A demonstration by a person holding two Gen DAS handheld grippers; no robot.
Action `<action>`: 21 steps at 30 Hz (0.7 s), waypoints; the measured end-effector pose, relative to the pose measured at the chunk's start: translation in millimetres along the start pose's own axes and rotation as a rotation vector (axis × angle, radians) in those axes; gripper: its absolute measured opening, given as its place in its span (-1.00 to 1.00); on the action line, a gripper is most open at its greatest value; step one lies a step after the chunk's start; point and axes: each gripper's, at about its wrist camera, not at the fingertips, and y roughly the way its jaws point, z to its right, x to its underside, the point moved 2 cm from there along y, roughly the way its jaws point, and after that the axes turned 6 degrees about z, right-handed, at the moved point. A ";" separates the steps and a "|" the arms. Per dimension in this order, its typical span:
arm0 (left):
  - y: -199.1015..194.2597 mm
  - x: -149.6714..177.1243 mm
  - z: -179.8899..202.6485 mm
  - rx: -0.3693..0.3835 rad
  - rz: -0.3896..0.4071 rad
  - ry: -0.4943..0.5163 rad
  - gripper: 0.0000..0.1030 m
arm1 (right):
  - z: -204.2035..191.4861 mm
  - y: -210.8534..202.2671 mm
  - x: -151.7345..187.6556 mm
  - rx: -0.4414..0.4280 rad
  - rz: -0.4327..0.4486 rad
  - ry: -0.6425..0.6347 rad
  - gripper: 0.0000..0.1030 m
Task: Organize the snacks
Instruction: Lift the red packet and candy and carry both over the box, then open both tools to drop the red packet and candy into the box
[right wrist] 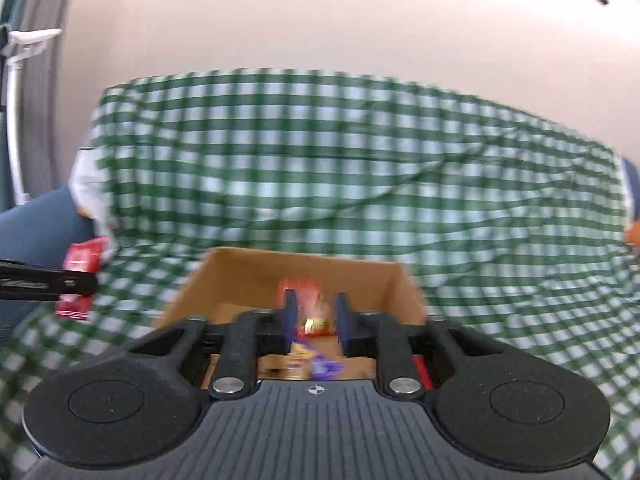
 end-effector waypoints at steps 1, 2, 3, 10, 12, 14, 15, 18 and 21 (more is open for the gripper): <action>0.6 1.3 4.2 0.009 0.005 0.009 -0.10 | 8.4 -0.4 1.0 0.014 -0.005 0.021 -0.91; 1.7 2.0 9.1 0.019 0.007 0.020 -0.10 | 17.0 -0.5 1.9 0.024 -0.011 0.045 -0.91; 2.1 3.4 13.3 0.028 0.009 0.029 -0.10 | 23.0 -1.4 3.7 0.028 -0.018 0.061 -0.91; 6.0 3.9 27.6 0.125 0.025 0.020 -0.09 | 41.1 4.8 12.2 0.062 -0.055 0.104 -0.91; 6.3 5.9 31.1 0.180 0.012 0.010 -0.08 | 40.1 7.4 13.1 0.074 -0.066 0.114 -0.89; 6.9 6.7 37.5 0.251 0.000 -0.003 -0.02 | 40.8 9.5 14.5 0.094 -0.088 0.121 -0.53; 7.6 7.3 40.9 0.291 -0.012 -0.009 0.03 | 39.6 12.8 14.7 0.100 -0.099 0.130 -0.34; 5.9 8.3 46.7 0.300 -0.001 0.005 0.20 | 40.7 14.1 14.5 0.112 -0.101 0.150 0.23; 8.7 8.4 45.5 0.285 -0.012 0.000 0.20 | 38.1 14.4 15.6 0.117 -0.110 0.142 0.38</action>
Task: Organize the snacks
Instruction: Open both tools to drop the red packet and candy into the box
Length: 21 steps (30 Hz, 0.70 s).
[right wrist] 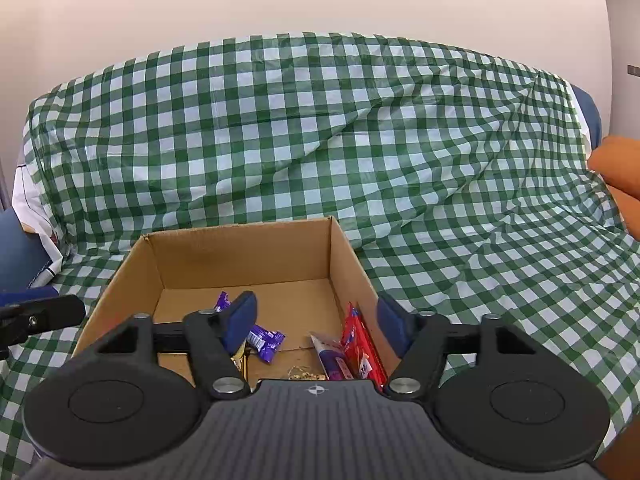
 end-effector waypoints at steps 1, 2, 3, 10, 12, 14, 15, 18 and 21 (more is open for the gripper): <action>0.4 -0.1 -0.8 -0.008 -0.002 0.002 0.20 | -1.4 0.7 0.4 0.000 -0.004 -0.003 0.43; 1.2 -0.1 -1.2 -0.013 -0.005 0.004 0.20 | -2.1 0.8 0.7 -0.002 -0.008 -0.007 0.49; 1.5 0.0 -0.9 -0.017 -0.007 0.008 0.20 | -2.8 0.7 0.5 -0.002 -0.011 -0.012 0.53; -8.1 0.3 4.4 -0.048 0.018 0.067 0.55 | -4.8 -1.9 -0.2 0.004 -0.007 -0.029 0.98; -13.8 -0.8 8.0 -0.067 0.033 0.075 0.60 | -4.1 -2.7 -0.4 0.007 -0.009 -0.031 0.99; -17.7 -2.8 10.7 -0.090 0.005 0.054 0.61 | -3.3 -4.7 -0.4 0.010 -0.010 -0.035 0.99; -19.5 -4.8 13.6 -0.108 -0.024 0.039 0.61 | -2.5 -7.0 -1.1 0.015 -0.004 -0.035 0.99; -32.8 -10.0 26.9 -0.122 -0.051 0.018 0.63 | 2.5 -15.4 -4.8 0.029 0.006 -0.016 0.99; -42.3 -8.7 39.6 -0.168 -0.100 0.011 0.95 | 8.0 -26.8 -5.9 0.054 -0.002 0.010 0.99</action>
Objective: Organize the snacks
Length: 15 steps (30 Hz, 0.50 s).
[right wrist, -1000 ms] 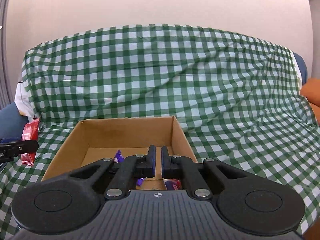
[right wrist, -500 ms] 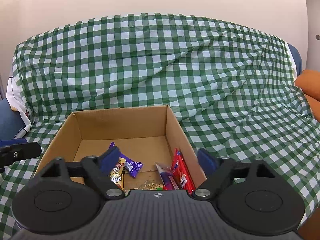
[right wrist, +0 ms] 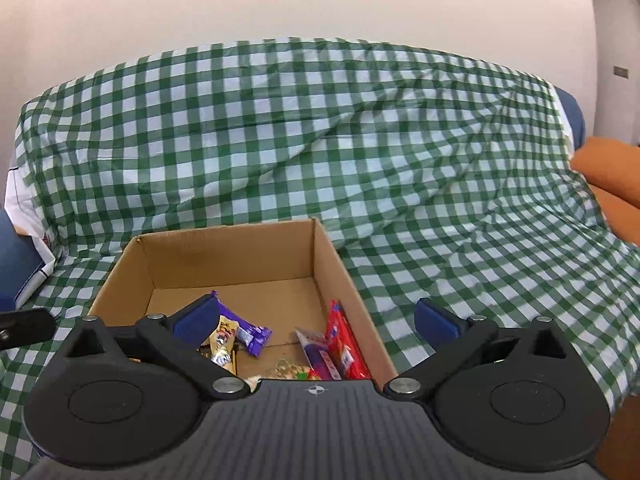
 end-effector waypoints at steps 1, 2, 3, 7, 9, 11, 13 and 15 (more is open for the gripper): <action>-2.7 4.3 1.3 -0.010 -0.013 -0.014 0.99 | 1.3 -3.9 1.3 0.013 -0.010 0.006 0.99; -4.9 10.1 1.1 -0.016 -0.023 -0.025 0.99 | 3.1 -8.5 2.9 0.027 -0.026 0.013 0.99; -7.9 16.4 0.7 -0.028 -0.027 -0.029 0.99 | 4.7 -12.9 5.0 0.033 -0.044 0.016 0.99; -4.9 43.4 -3.0 -0.129 -0.065 0.018 0.99 | 6.3 -33.5 16.2 0.037 -0.080 -0.002 0.99; 0.5 43.3 -7.4 -0.119 -0.088 -0.016 0.99 | 3.6 -42.7 20.1 0.028 -0.080 -0.023 0.99; 5.4 42.1 -10.8 -0.123 -0.095 -0.044 0.99 | -1.8 -46.6 23.2 0.021 -0.078 -0.071 0.99; 9.4 42.4 -12.4 -0.126 -0.114 -0.060 0.99 | -6.5 -46.8 26.7 0.034 -0.075 -0.119 0.99; 11.2 43.3 -12.8 -0.115 -0.133 -0.071 0.99 | -8.7 -45.7 31.1 0.038 -0.082 -0.147 0.99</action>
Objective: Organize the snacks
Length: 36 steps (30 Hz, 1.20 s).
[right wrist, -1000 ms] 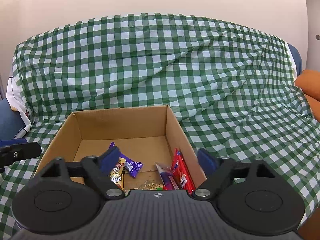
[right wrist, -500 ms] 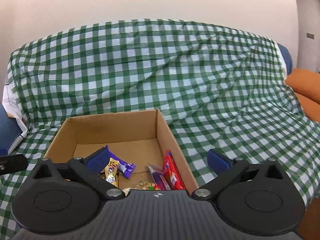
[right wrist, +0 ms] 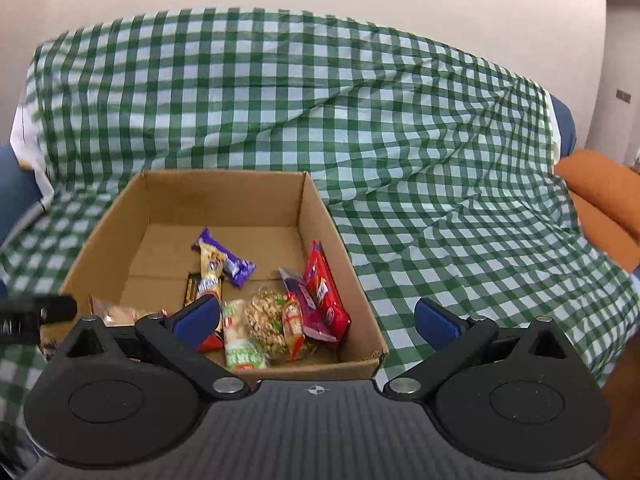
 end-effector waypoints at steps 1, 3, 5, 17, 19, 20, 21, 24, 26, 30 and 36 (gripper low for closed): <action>0.3 0.8 0.0 -0.001 -0.008 0.003 0.99 | -0.7 0.3 1.0 -0.002 -0.001 -0.008 0.99; 3.6 2.2 1.6 -0.008 -0.025 0.016 0.99 | -2.4 1.6 2.1 -0.008 0.002 -0.022 0.99; 6.7 3.4 3.0 -0.012 -0.038 0.016 0.99 | -4.2 5.3 3.5 -0.014 -0.005 -0.028 0.99; 12.1 4.8 -2.6 -0.029 -0.053 0.001 0.99 | -18.1 19.0 -1.6 -0.070 -0.016 0.004 0.99; 12.2 5.4 -2.2 -0.030 -0.054 0.004 0.99 | -19.8 20.6 -2.1 -0.079 -0.021 0.014 0.99; 12.4 5.7 -2.1 -0.030 -0.055 0.005 0.99 | -20.9 20.7 -2.2 -0.083 -0.020 0.014 0.99; 12.4 5.9 -2.5 -0.030 -0.054 0.007 0.99 | -21.7 20.6 -2.0 -0.087 -0.019 0.011 0.99; 13.3 5.9 -2.7 -0.033 -0.055 0.010 0.99 | -25.5 20.7 -2.3 -0.095 -0.017 -0.005 0.99; 14.0 5.8 -2.8 -0.032 -0.058 0.008 0.99 | -26.5 20.2 -1.9 -0.096 -0.015 -0.011 0.99; 13.4 6.0 -0.8 -0.024 -0.058 0.011 0.99 | -25.9 20.3 -1.7 -0.094 -0.017 -0.007 0.99; 13.1 5.4 -2.3 -0.021 -0.057 0.006 0.99 | -24.9 20.2 -2.0 -0.097 -0.016 -0.011 0.99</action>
